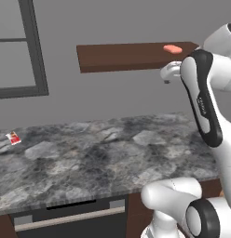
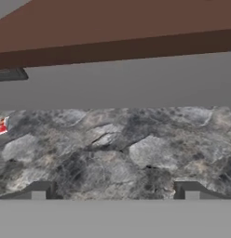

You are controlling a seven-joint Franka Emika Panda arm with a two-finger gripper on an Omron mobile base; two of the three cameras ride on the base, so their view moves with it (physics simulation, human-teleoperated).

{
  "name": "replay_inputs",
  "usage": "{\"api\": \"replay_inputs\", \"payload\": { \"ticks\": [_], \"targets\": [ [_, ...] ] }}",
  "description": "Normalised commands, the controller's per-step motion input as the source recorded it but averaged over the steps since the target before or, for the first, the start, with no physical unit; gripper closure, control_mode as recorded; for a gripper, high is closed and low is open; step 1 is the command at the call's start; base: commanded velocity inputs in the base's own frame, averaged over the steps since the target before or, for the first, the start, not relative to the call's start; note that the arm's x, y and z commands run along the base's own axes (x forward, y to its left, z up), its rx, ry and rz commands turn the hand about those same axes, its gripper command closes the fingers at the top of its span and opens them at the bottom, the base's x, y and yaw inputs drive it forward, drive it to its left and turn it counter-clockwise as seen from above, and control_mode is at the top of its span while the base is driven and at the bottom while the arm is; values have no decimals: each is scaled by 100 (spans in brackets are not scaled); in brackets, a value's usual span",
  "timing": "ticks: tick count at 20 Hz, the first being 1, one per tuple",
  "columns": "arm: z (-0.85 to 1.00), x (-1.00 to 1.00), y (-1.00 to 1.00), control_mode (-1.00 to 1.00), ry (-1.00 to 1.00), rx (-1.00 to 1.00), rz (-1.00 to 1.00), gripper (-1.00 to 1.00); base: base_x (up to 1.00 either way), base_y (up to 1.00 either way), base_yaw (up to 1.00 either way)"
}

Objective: Open the cabinet. Pick the bar soap and place it next to the sink. Then close the cabinet.

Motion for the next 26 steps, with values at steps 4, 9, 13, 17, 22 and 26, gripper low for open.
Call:
{"api": "replay_inputs", "payload": {
  "ticks": [4,9,13,17,22,26],
  "targets": [
    [20,16,-7,-100,0,8,0,-100,0,0,0],
    [17,0,-9,-100,0,13,0,-100,0,0,0],
    [0,-17,-4,-100,0,3,-3,-100,0,0,0],
    [6,0,0,-100,0,-4,-10,-100,0,0,0],
    [29,0,0,-100,0,-18,-13,-100,0,0,0],
    [33,2,0,-100,0,-18,-17,-100,0,0,0]
  ]
}}
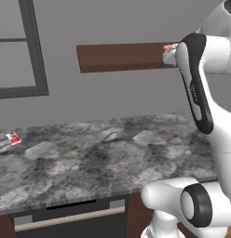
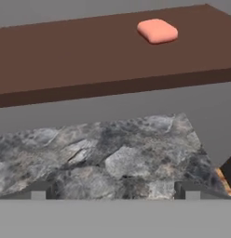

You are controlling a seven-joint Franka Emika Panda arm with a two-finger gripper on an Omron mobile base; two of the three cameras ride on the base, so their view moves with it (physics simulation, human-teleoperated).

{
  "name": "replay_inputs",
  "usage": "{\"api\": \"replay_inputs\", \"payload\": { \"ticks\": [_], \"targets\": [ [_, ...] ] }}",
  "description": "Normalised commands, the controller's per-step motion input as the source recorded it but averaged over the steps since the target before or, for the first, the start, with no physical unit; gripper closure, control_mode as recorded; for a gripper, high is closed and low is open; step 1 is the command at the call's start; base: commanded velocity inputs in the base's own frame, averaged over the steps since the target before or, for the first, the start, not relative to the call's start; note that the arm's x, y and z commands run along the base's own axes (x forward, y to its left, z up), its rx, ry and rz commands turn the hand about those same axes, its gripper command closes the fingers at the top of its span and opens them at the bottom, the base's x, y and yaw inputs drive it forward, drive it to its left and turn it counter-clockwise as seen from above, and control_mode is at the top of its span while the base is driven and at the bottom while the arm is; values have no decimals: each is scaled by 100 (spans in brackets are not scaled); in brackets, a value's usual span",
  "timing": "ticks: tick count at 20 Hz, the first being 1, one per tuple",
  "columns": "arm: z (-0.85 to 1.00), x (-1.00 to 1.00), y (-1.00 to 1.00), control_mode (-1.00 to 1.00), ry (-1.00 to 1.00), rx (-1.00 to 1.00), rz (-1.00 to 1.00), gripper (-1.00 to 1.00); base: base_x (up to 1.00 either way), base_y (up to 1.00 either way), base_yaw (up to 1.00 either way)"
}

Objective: Open the cabinet. Pick the bar soap and place it next to the sink. Then close the cabinet.

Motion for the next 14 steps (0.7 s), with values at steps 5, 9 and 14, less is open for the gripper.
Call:
{"api": "replay_inputs", "payload": {
  "ticks": [5,9,14],
  "targets": [
    [9,33,-11,-100,4,-13,-11,-100,0,0,0],
    [19,56,-19,-100,4,-9,0,-100,0,0,0],
    [13,63,-24,-100,11,-2,7,-100,0,0,0]
  ]
}}
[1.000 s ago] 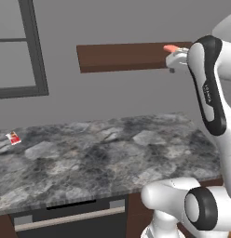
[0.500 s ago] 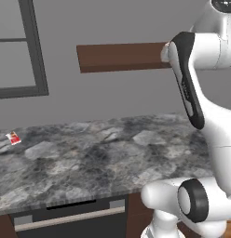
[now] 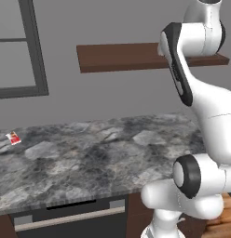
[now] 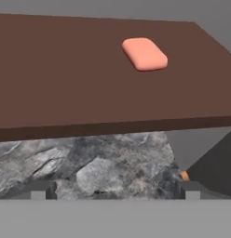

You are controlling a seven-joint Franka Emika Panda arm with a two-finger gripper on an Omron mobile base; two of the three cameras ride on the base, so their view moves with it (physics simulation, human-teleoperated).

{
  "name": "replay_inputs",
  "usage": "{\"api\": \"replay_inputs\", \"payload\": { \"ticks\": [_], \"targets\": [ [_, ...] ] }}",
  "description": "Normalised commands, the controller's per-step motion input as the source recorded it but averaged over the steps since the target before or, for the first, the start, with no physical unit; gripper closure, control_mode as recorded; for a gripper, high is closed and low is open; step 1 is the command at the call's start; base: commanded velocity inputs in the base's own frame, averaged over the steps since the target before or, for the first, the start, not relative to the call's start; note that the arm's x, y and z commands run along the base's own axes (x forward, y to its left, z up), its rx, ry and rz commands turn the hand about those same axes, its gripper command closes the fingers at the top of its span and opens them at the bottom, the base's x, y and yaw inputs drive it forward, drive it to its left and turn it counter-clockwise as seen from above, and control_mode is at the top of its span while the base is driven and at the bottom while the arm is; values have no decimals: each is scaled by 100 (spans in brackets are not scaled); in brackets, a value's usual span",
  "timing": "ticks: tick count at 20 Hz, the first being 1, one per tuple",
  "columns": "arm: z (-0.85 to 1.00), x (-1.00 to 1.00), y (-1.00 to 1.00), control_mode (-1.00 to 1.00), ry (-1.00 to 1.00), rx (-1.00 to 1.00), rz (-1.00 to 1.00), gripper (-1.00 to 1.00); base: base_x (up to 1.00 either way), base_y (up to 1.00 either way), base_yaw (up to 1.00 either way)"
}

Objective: Open the cabinet. Pick the bar soap and place it next to the sink. Then close the cabinet.

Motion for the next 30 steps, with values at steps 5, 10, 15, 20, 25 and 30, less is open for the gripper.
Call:
{"api": "replay_inputs", "payload": {
  "ticks": [5,10,15,20,25,30],
  "targets": [
    [0,74,-37,-100,15,1,13,-100,0,0,0],
    [17,28,-48,-100,2,0,15,-100,0,0,0],
    [-4,36,-25,-100,8,0,3,-100,0,0,0],
    [-44,61,-6,-100,7,0,0,-100,0,0,0],
    [-1,36,0,-100,-8,0,0,-100,0,0,0],
    [-3,30,0,-100,-11,0,0,-100,0,0,0]
  ]
}}
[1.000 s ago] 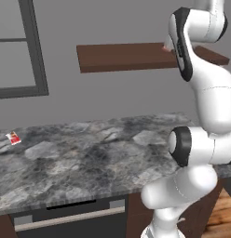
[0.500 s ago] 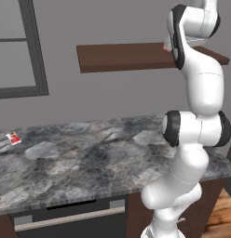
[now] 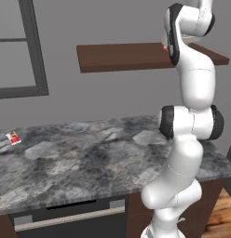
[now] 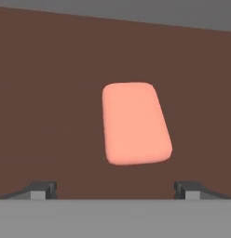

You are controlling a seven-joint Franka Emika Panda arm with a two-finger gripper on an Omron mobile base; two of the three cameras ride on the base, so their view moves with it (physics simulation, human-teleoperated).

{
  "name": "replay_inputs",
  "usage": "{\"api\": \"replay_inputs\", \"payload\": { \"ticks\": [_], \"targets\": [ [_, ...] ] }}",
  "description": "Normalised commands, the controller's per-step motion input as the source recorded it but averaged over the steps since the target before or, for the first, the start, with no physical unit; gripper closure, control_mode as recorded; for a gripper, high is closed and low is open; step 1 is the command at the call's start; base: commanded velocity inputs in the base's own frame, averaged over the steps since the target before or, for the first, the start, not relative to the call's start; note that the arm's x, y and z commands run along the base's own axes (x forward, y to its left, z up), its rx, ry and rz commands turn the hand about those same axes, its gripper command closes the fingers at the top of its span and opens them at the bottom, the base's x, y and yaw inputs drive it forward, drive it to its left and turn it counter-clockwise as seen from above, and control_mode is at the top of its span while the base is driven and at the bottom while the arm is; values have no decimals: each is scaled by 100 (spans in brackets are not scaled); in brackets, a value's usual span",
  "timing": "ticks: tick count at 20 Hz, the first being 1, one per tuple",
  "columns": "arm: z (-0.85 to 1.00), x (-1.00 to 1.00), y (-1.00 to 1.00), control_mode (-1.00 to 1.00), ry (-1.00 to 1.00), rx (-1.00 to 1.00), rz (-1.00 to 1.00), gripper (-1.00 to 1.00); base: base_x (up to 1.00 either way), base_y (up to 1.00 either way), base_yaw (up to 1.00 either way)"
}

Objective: Open the cabinet. Pick the bar soap and place it next to the sink. Then close the cabinet.

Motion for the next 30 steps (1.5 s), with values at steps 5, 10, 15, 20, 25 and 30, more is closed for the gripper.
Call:
{"api": "replay_inputs", "payload": {
  "ticks": [5,10,15,20,25,30],
  "targets": [
    [-12,19,-1,-100,-1,0,0,-100,0,0,0],
    [-21,38,-8,-100,0,0,0,-100,0,0,0],
    [-20,43,-5,-100,0,0,0,-100,0,0,0],
    [-8,12,0,-100,1,0,0,-100,0,0,0],
    [0,0,0,-100,0,0,0,100,0,0,0],
    [0,0,0,-100,0,0,0,100,0,0,0]
  ]
}}
